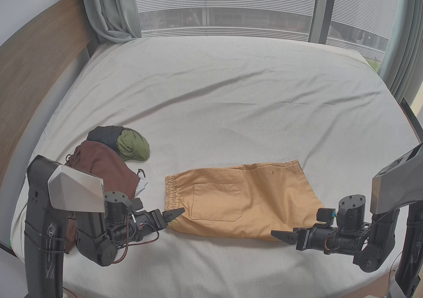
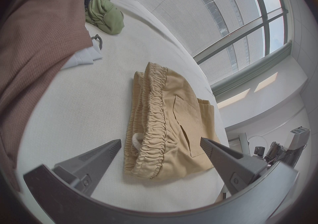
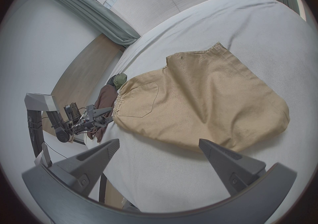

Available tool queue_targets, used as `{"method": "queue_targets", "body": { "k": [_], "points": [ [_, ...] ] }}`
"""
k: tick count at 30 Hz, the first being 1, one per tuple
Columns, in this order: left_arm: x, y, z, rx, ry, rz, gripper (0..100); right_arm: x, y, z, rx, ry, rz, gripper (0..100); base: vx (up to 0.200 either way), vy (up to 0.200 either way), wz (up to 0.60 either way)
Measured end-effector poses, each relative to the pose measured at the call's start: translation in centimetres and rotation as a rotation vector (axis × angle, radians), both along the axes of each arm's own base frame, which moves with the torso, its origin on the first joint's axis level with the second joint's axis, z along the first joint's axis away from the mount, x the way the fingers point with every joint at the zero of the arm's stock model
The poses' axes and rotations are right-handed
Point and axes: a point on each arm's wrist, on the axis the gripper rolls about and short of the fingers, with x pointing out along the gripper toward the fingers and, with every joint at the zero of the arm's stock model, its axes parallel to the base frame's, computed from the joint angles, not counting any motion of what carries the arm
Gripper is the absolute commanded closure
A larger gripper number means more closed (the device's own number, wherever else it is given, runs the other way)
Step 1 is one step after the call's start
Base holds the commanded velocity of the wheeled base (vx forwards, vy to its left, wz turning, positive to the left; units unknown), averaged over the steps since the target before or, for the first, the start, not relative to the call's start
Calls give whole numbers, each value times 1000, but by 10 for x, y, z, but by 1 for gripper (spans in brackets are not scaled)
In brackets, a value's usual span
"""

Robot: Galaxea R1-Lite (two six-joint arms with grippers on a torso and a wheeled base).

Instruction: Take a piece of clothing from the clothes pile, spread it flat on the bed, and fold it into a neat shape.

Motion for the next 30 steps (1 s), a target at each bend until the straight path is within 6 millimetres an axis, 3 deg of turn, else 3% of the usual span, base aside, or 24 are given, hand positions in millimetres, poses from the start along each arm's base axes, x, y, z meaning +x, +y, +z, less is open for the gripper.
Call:
{"method": "queue_targets", "body": {
  "k": [14,30],
  "points": [
    [15,-14,-11,-12,-21,38,0,1,1,1,4,-8,0,0,0,0,0],
    [27,-25,-10,-84,-32,39,0,1,2,2,7,-11,6,0,0,0,0]
  ]
}}
